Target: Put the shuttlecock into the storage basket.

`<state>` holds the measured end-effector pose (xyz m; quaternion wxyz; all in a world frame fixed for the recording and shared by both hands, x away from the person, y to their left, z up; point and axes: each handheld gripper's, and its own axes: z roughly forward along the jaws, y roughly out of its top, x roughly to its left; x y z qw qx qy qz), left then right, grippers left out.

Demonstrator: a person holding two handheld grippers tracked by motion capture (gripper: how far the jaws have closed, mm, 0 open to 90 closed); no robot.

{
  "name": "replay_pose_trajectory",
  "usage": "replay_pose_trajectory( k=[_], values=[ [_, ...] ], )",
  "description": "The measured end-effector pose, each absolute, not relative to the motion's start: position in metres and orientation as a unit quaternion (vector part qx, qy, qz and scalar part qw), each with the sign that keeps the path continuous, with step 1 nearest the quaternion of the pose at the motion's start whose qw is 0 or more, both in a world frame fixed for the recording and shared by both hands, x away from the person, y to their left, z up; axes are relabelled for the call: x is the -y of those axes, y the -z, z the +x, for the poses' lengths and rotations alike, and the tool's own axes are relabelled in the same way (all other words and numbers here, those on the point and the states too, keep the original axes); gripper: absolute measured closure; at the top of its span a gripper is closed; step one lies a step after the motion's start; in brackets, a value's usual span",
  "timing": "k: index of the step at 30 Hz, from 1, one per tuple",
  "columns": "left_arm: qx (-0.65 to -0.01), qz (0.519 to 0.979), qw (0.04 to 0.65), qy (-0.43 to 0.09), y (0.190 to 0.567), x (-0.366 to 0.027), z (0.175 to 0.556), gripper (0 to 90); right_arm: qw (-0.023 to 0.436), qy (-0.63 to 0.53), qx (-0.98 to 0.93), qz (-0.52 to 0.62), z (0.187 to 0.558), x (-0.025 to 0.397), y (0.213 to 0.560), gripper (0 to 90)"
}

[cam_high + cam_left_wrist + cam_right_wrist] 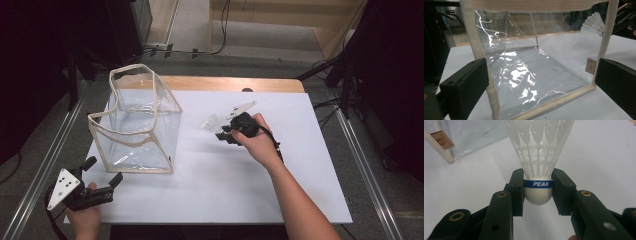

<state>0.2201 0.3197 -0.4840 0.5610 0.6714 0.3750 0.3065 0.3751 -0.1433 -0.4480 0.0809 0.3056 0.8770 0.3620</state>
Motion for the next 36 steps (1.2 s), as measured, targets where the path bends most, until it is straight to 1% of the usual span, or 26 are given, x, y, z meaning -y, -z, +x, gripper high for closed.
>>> replay_pose_trajectory(
  k=[9, 16, 36],
  values=[
    [-0.375, 0.672, 0.56, -0.308, 0.484, -0.32, 0.22, 0.0, 0.091, -0.38, -0.872, 0.296, 0.373, 0.137, 0.442, 61.9],
    [-0.375, 0.672, 0.56, -0.307, 0.484, -0.32, 0.22, 0.0, 0.087, -0.393, -0.868, 0.293, 0.372, 0.131, 0.438, 61.8],
    [-0.374, 0.672, 0.56, -0.308, 0.484, -0.319, 0.22, 0.0, 0.095, -0.427, -0.854, 0.281, 0.371, 0.123, 0.424, 61.8]
  ],
)
